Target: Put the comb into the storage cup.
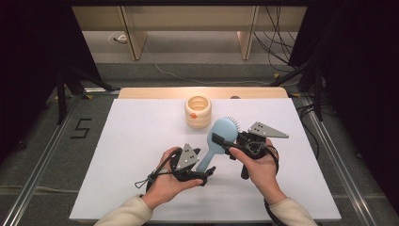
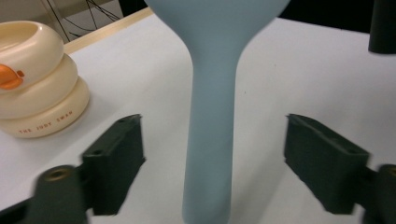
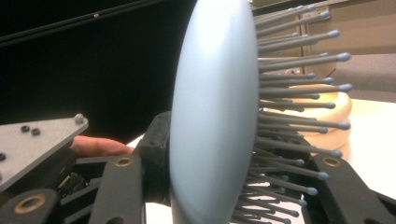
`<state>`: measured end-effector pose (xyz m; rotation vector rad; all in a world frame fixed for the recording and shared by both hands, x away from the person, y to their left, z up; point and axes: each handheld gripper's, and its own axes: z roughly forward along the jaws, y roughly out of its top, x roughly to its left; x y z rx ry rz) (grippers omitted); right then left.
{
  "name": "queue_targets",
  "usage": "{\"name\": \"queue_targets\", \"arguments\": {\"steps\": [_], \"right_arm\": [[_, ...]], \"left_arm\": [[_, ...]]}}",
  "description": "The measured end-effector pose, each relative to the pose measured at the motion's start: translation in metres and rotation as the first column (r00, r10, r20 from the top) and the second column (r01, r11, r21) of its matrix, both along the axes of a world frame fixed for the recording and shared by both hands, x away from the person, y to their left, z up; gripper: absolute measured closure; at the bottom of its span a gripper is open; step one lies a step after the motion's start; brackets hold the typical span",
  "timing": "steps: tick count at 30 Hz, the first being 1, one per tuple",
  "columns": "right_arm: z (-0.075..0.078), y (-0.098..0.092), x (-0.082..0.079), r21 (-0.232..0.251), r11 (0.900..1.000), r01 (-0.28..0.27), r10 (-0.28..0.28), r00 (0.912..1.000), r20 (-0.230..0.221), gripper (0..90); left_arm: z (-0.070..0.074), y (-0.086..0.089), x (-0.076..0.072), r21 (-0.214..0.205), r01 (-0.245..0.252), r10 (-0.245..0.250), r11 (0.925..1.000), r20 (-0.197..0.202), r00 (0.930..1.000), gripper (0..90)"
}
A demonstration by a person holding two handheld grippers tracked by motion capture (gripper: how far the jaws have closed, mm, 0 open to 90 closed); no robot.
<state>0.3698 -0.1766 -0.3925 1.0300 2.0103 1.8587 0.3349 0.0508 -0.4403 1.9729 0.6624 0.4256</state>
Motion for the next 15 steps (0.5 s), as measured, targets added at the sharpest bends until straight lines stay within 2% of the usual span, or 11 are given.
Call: {"name": "queue_targets", "arguments": {"steps": [5,8,11,15], "right_arm": [[0.000,0.000,0.001,-0.005,1.0000,0.004,-0.004,1.0000,0.004,50.5],[0.001,0.000,0.001,-0.008,0.9999,0.007,-0.007,1.0000,0.007,50.5],[0.002,0.000,0.001,-0.010,0.9999,0.009,-0.009,1.0000,0.000,50.6],[0.002,-0.002,0.002,-0.014,0.9998,0.015,-0.015,0.9999,0.005,50.6]], "left_arm": [[-0.001,0.008,-0.005,0.017,0.020,-0.021,0.9997,0.005,0.9998,9.4],[-0.002,0.013,-0.005,0.027,0.014,-0.014,0.9995,0.011,0.9998,5.3],[-0.003,0.020,-0.006,0.025,0.000,0.000,0.9997,0.015,0.9999,4.0],[-0.002,0.032,-0.007,0.004,-0.033,0.033,0.9994,0.042,0.9986,6.2]]}}
